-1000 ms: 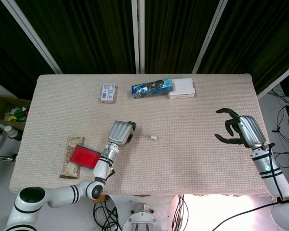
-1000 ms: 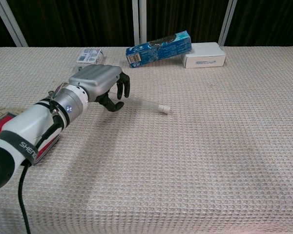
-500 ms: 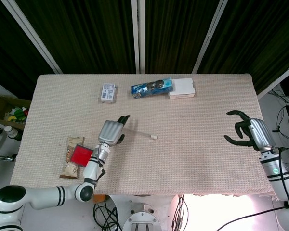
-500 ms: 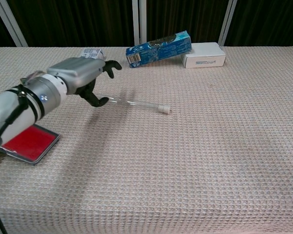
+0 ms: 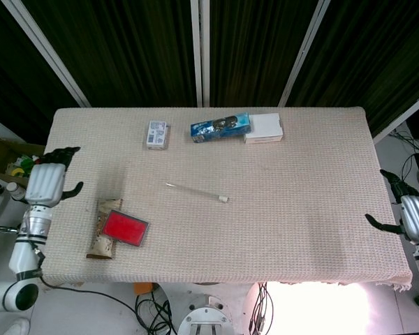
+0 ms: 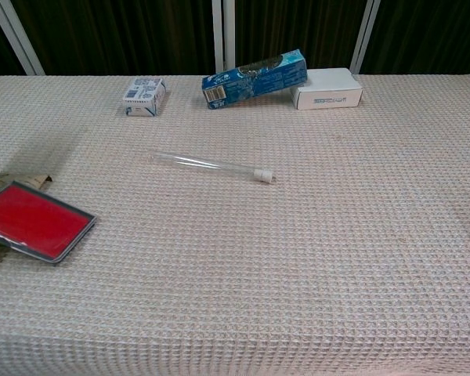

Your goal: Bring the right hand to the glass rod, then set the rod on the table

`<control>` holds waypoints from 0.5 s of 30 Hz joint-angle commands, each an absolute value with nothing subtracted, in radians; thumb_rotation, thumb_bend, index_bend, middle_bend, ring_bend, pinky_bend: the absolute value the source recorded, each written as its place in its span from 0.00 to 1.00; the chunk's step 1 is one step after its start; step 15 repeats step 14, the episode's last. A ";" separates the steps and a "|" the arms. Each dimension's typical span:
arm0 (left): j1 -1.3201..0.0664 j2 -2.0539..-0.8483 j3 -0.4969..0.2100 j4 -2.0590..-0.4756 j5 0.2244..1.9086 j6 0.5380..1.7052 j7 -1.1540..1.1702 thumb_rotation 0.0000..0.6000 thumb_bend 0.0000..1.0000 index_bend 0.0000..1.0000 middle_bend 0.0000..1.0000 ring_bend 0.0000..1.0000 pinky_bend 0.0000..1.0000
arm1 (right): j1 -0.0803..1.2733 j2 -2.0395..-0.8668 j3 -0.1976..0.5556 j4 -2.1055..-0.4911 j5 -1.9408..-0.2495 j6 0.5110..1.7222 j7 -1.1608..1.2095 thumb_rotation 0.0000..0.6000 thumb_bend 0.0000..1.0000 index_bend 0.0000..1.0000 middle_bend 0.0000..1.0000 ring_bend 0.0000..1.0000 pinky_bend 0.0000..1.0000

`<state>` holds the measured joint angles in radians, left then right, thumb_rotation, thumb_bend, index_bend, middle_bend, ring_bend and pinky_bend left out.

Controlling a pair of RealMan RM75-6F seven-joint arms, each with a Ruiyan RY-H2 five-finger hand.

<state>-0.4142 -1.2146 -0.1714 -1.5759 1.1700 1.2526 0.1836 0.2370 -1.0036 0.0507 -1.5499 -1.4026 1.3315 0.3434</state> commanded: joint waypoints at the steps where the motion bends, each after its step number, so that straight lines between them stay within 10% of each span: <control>1: -0.263 -1.128 -0.083 -1.589 1.272 1.372 0.042 1.00 0.26 0.16 0.16 0.14 0.21 | 0.195 -1.022 0.033 -1.535 -1.439 1.391 0.344 1.00 0.18 0.00 0.05 0.01 0.12; 15: -0.028 -1.164 0.049 -1.627 1.534 1.711 0.034 1.00 0.26 0.16 0.16 0.14 0.20 | 0.101 -1.047 -0.013 -1.598 -1.541 1.509 0.330 1.00 0.18 0.00 0.06 0.01 0.11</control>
